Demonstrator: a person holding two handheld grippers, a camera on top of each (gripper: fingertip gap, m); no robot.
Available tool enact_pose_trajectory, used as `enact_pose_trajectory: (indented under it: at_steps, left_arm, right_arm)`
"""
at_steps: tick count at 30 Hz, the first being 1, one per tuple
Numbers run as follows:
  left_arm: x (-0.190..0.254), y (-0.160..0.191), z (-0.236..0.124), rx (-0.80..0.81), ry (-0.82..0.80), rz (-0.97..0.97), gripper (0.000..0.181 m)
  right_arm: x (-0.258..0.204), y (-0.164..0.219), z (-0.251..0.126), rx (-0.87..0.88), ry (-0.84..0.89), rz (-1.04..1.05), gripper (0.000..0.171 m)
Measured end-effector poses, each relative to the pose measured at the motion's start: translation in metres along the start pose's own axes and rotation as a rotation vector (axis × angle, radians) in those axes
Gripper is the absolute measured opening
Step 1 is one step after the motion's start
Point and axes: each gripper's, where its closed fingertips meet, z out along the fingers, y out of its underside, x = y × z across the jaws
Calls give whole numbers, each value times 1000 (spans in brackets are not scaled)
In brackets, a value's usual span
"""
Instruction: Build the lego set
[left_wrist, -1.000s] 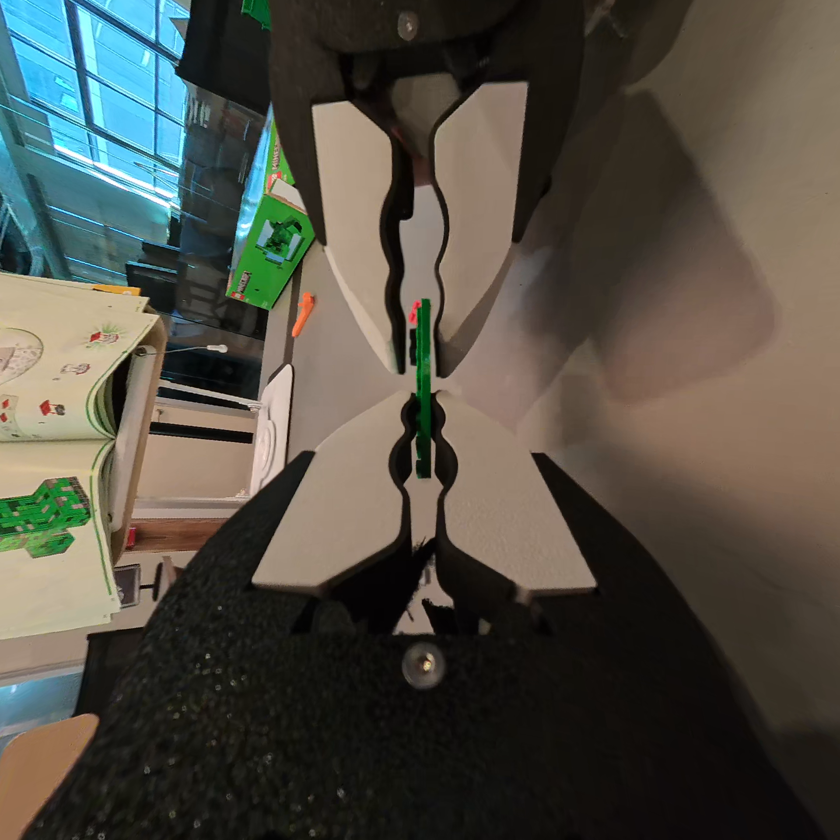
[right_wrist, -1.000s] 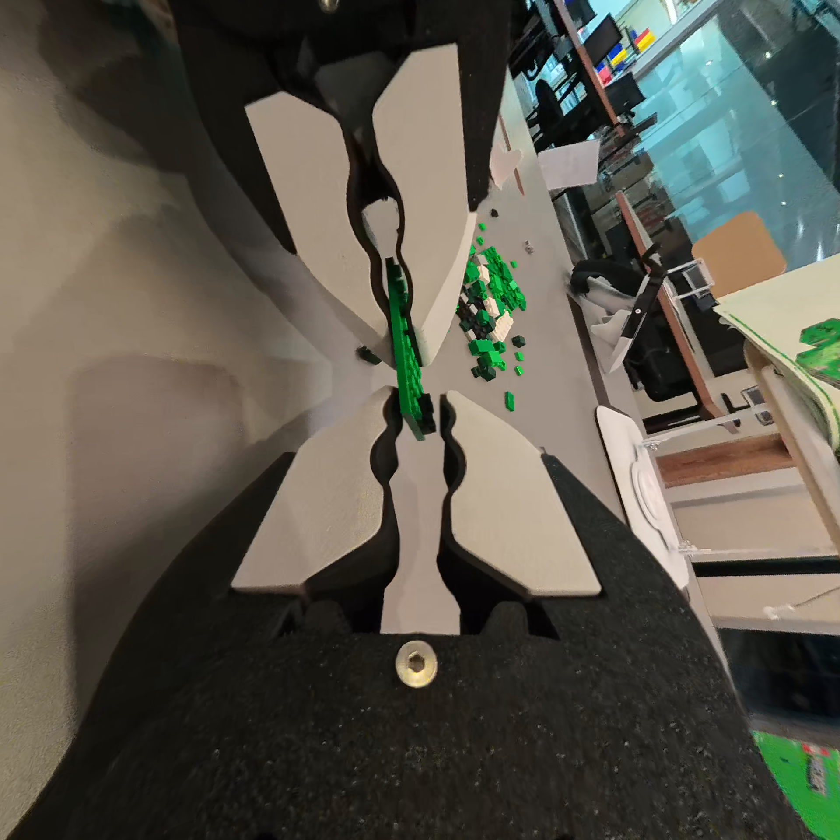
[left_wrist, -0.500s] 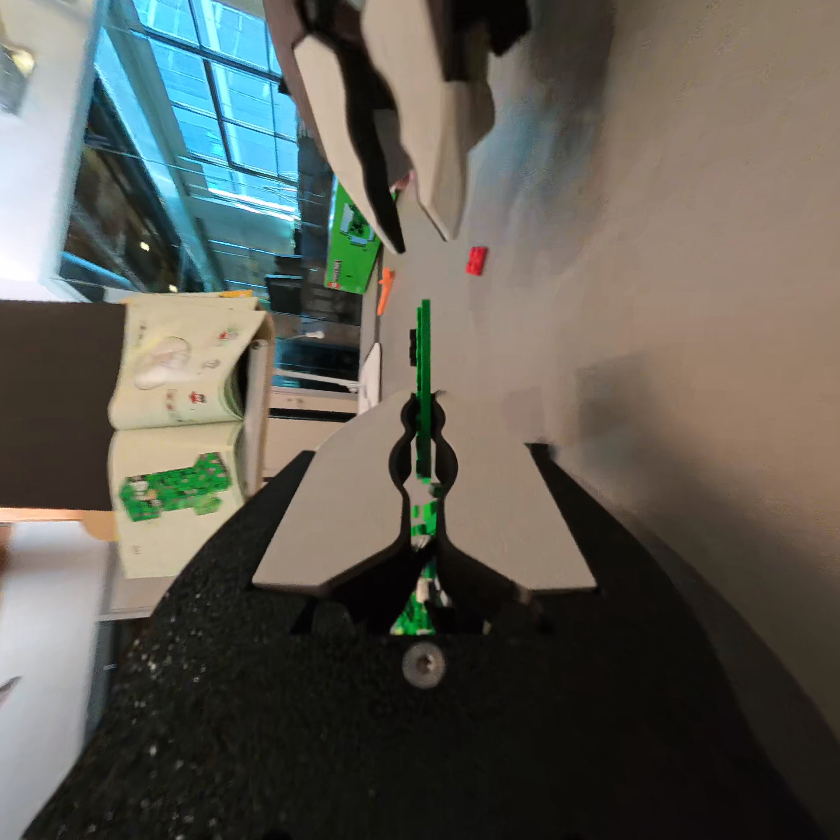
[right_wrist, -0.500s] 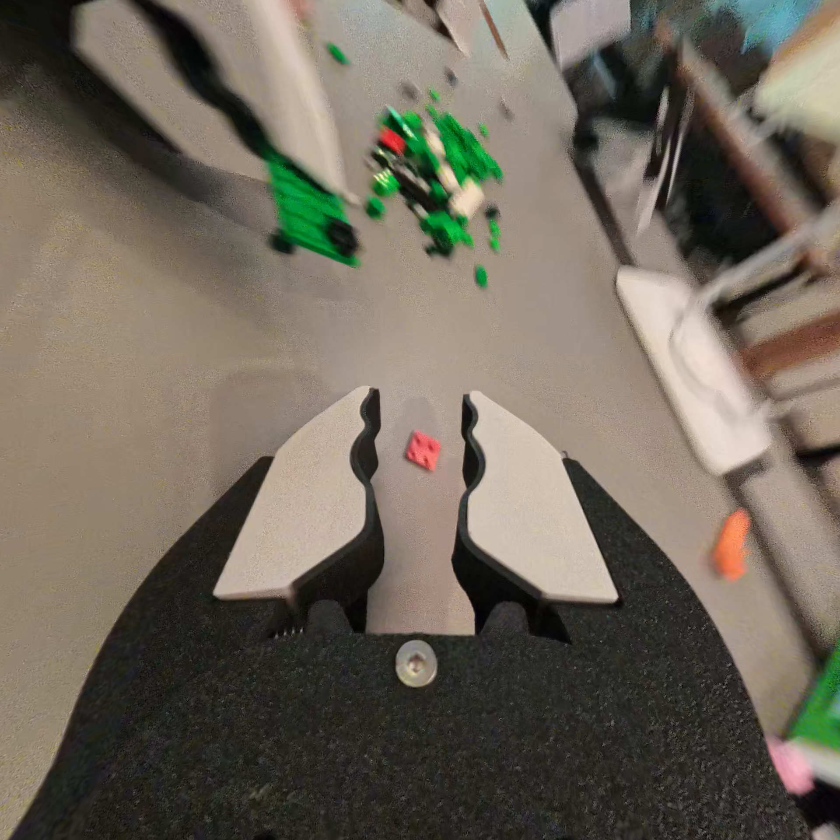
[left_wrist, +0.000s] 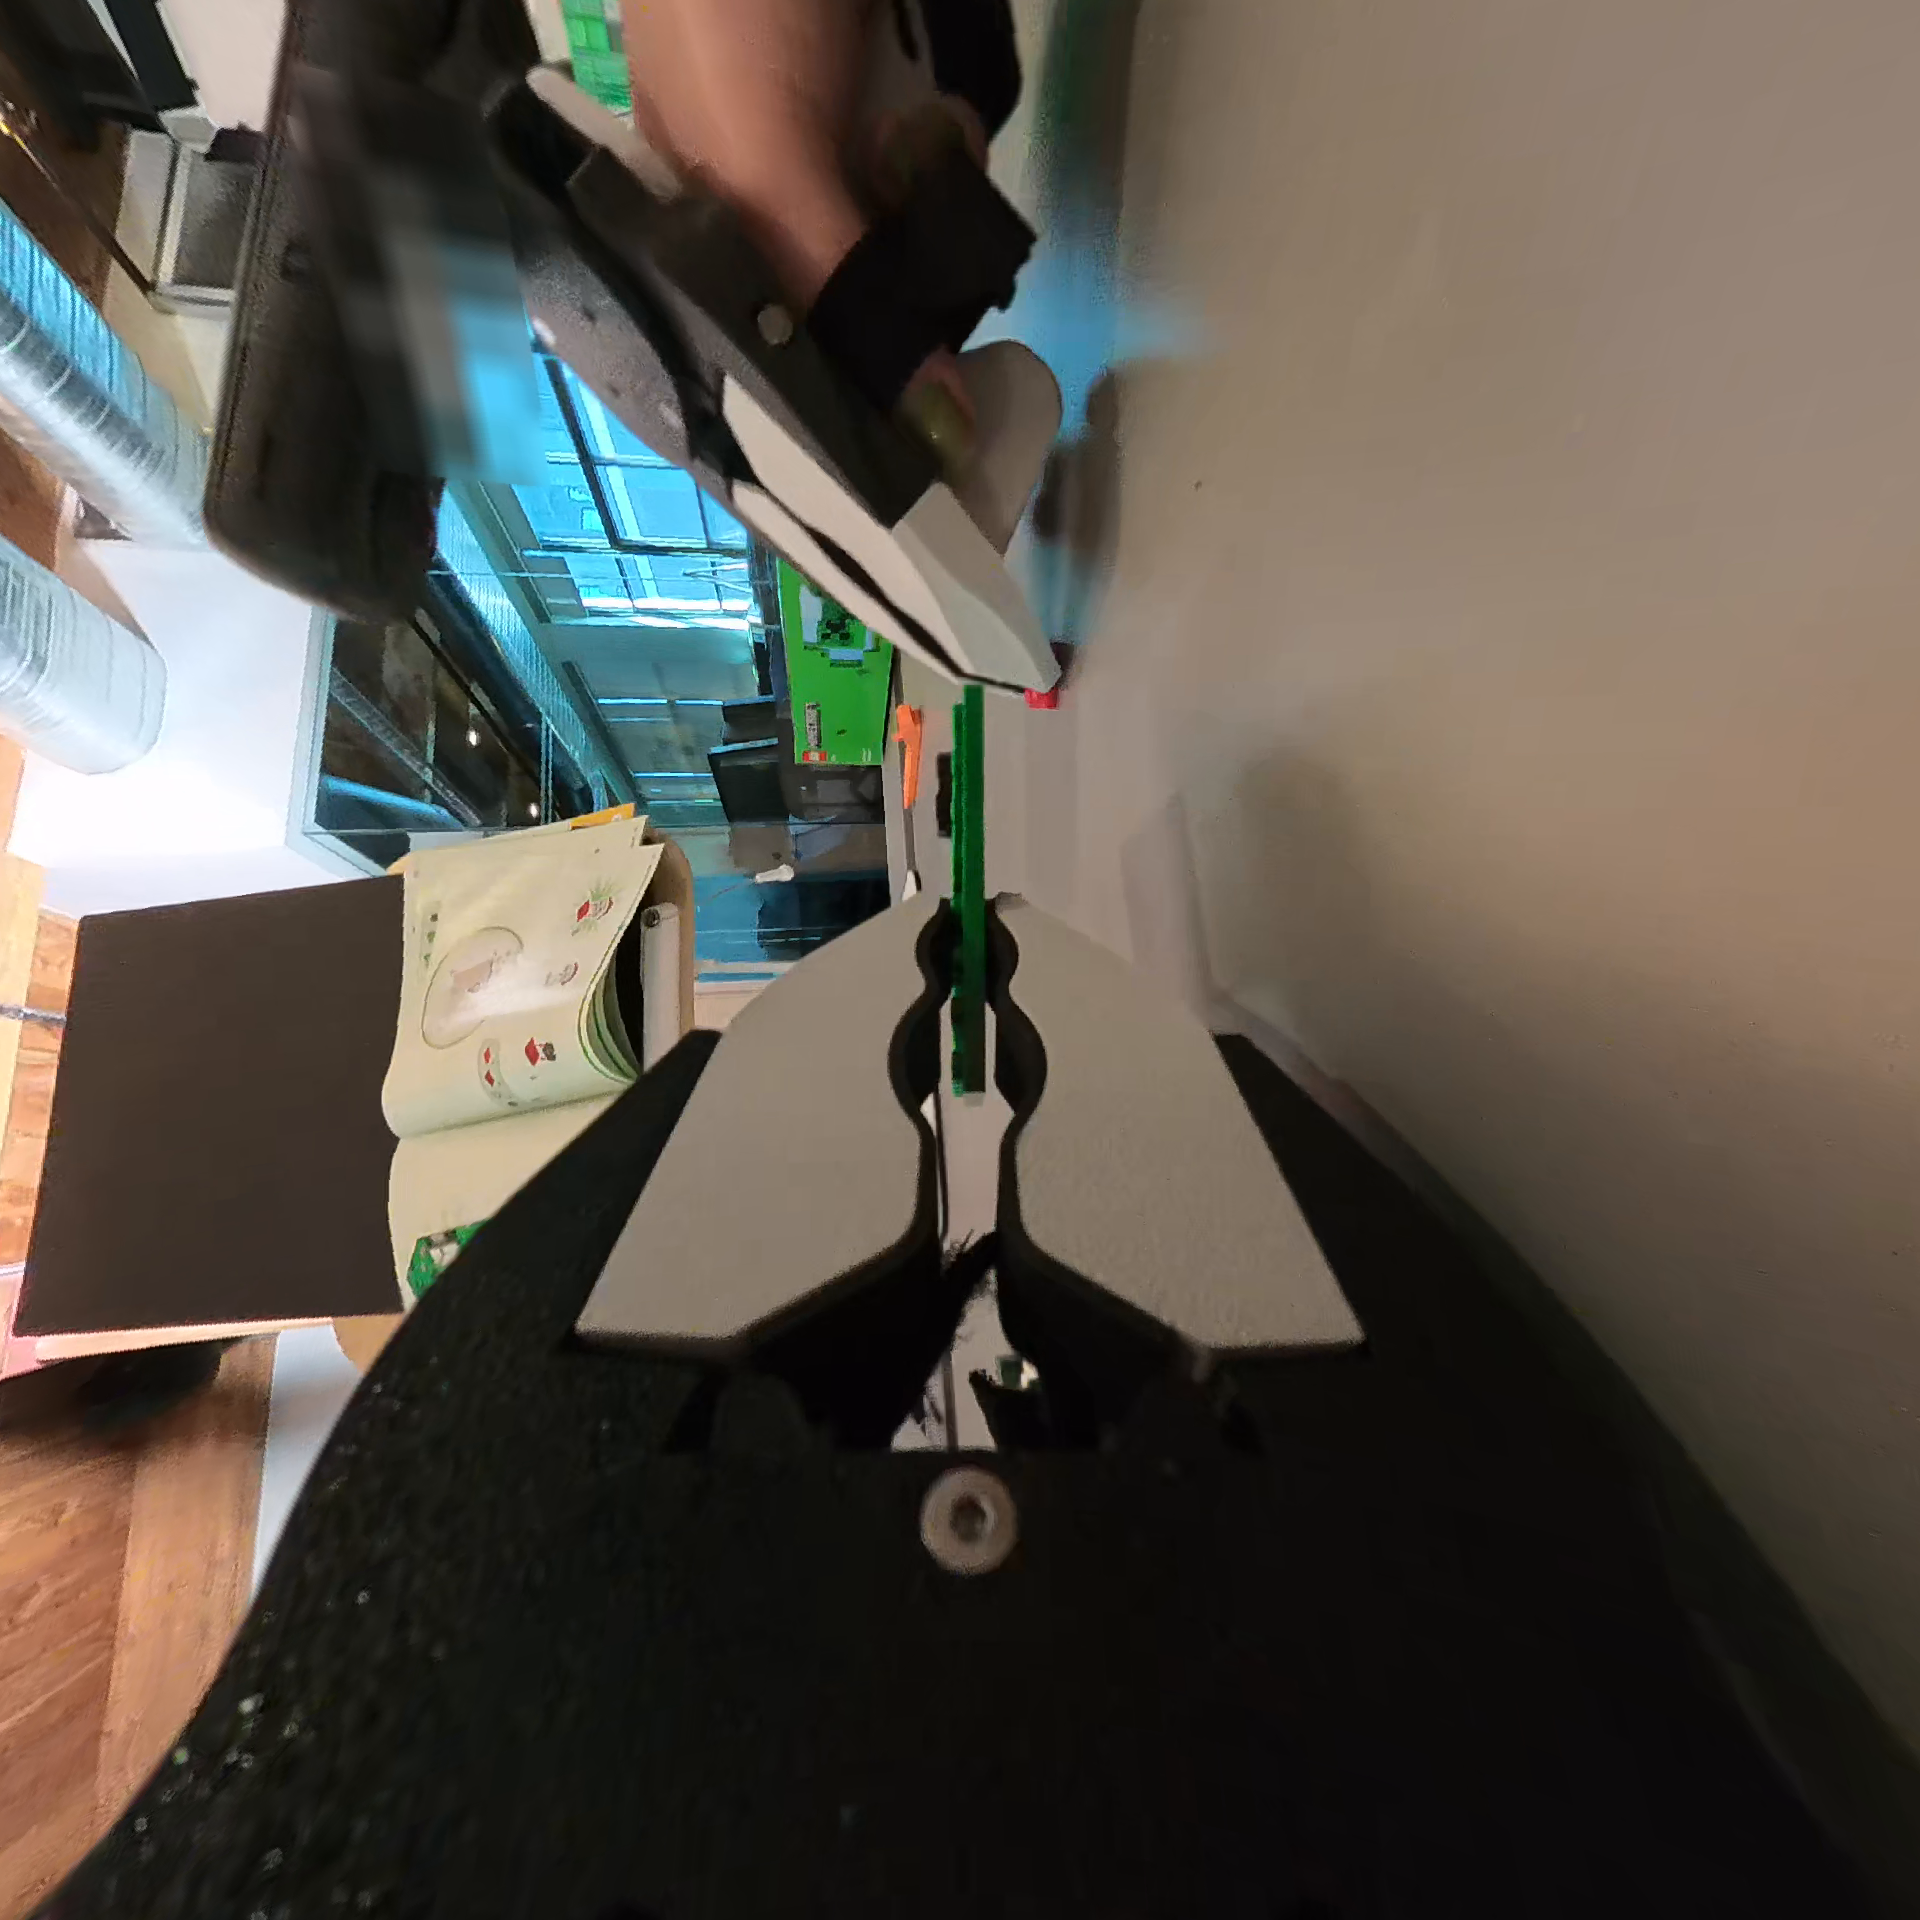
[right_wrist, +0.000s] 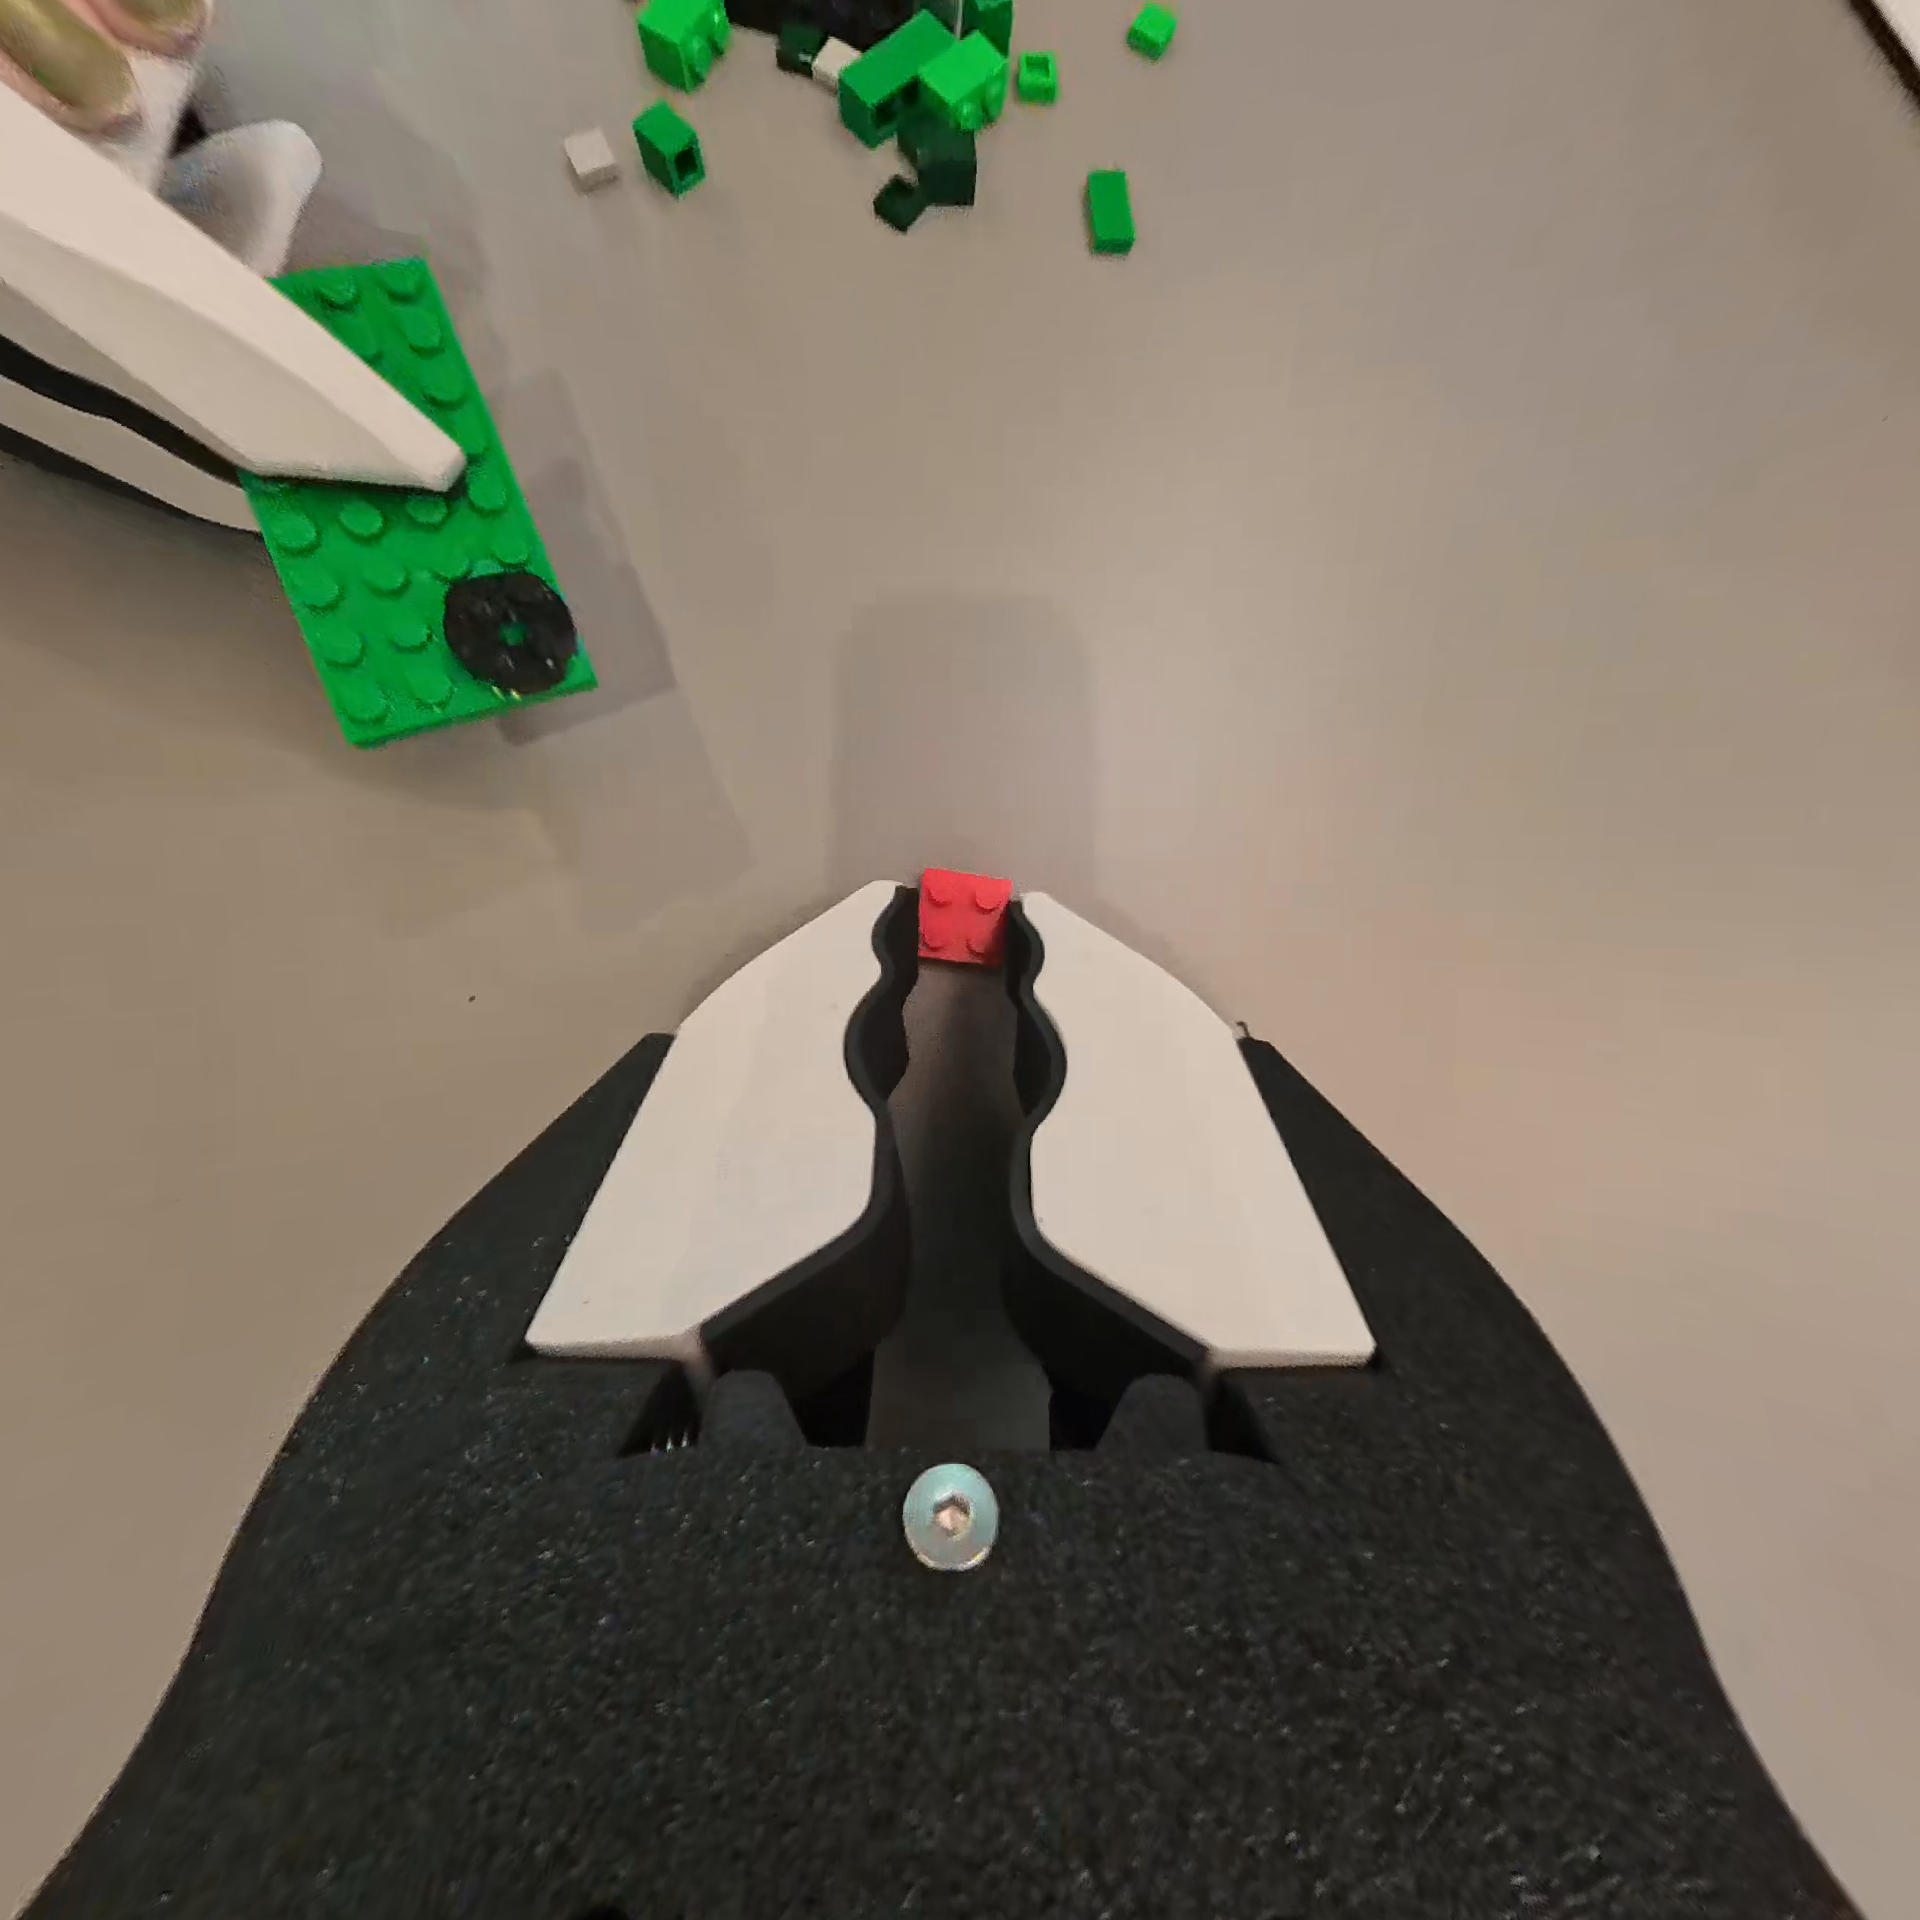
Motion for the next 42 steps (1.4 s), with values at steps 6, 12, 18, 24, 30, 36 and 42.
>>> enact_pose_trajectory:
  at_steps: [6,12,18,24,30,36,42]
  left_arm:
    - [-2,-3,2,34,3,0,4]
    - [-6,-14,0,73,-41,75,4]
    - [-10,-16,2,89,-57,80,4]
    - [-13,-16,5,93,-60,82,4]
    - [-16,-15,8,91,-61,69,4]
    - [-25,-9,10,90,-45,-55,4]
    - [-31,-2,12,89,-18,-190,4]
  right_arm:
    - [-48,-39,-24,230,-253,-126,15]
    - [-75,-48,-29,173,-276,-254,15]
    - [-79,-47,-29,138,-264,-288,15]
    - [-79,-46,-30,129,-259,-295,15]
    - [-82,-51,-34,168,-255,-305,21]
    - [-68,-58,-51,282,-34,-511,49]
    - [-72,-65,-39,390,355,-902,45]
